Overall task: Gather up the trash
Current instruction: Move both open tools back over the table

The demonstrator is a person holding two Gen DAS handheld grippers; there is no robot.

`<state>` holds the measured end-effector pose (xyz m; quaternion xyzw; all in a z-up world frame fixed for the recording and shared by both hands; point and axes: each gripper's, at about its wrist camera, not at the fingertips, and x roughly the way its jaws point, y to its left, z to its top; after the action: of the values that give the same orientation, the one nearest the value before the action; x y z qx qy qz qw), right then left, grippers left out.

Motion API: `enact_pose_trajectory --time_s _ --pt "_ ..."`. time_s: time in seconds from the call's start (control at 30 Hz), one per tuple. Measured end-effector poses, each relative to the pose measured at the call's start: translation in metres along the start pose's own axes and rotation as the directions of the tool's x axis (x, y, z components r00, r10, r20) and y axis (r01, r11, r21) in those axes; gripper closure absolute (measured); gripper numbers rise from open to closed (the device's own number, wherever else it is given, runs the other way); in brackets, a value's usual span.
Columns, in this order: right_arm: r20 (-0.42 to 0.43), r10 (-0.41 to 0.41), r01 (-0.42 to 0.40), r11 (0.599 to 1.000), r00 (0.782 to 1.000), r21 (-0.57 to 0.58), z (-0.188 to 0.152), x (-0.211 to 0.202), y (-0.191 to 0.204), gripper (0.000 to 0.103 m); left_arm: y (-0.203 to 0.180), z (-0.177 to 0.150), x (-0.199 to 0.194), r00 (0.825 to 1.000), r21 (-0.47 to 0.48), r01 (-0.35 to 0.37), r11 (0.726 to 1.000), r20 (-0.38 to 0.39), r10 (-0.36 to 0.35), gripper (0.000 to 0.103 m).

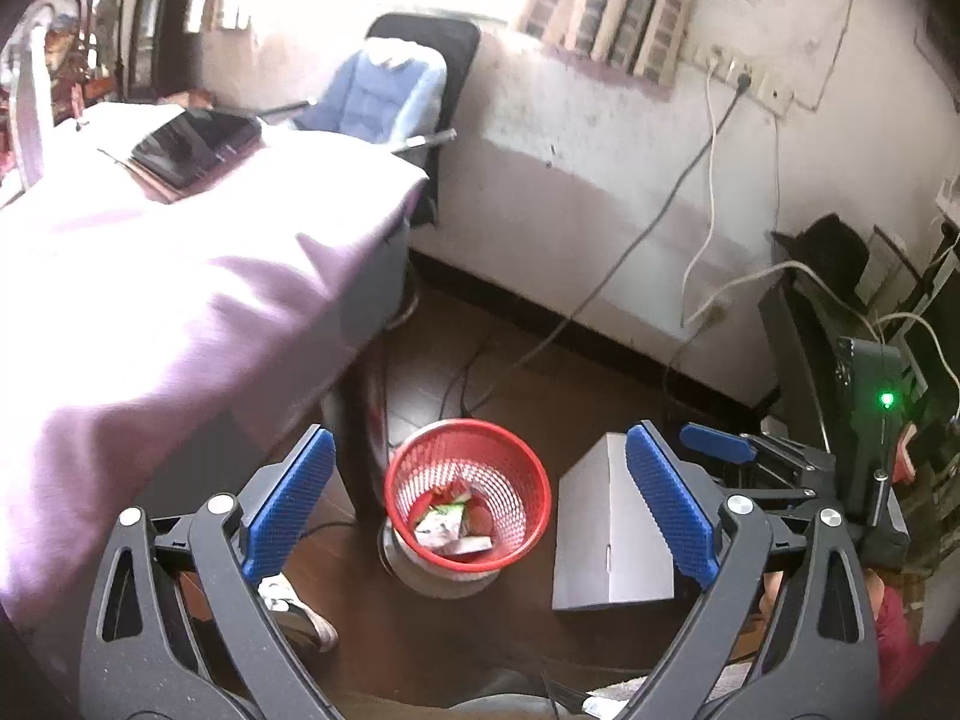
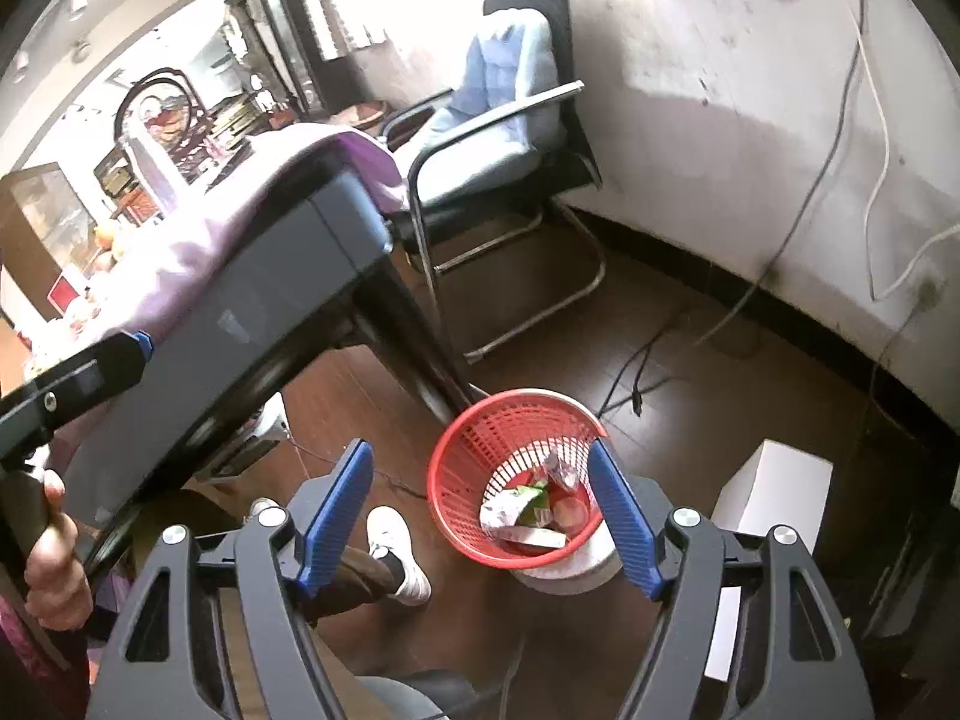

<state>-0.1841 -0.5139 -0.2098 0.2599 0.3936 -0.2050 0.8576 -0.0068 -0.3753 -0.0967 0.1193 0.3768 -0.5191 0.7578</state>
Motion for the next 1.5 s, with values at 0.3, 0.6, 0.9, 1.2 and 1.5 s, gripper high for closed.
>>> enact_pose_trajectory --time_s 0.3,0.6,0.9,1.2,1.5 --pt "0.076 0.035 -0.026 0.994 0.996 -0.11 0.008 -0.04 0.053 0.022 0.019 -0.007 -0.064 0.991 -0.028 -0.071 0.997 0.11 0.073 0.007" --pt "0.074 0.115 -0.096 0.972 0.991 -0.216 0.013 -0.052 0.113 0.017 0.081 -0.02 -0.138 0.948 -0.128 -0.233 0.964 0.194 0.254 0.007" --pt "0.007 0.185 -0.172 0.927 0.983 -0.333 0.026 -0.026 0.195 0.017 0.22 -0.031 -0.219 0.847 -0.38 -0.429 0.82 0.146 0.511 0.007" --pt "-0.059 0.27 -0.269 0.862 0.961 -0.43 0.039 0.005 0.287 0.015 0.362 -0.045 -0.278 0.762 -0.572 -0.501 0.649 0.063 0.645 0.007" --pt "-0.088 0.299 -0.299 0.797 0.95 -0.525 0.052 0.032 0.371 0.014 0.433 -0.068 -0.279 0.758 -0.625 -0.495 0.603 0.028 0.651 0.007"
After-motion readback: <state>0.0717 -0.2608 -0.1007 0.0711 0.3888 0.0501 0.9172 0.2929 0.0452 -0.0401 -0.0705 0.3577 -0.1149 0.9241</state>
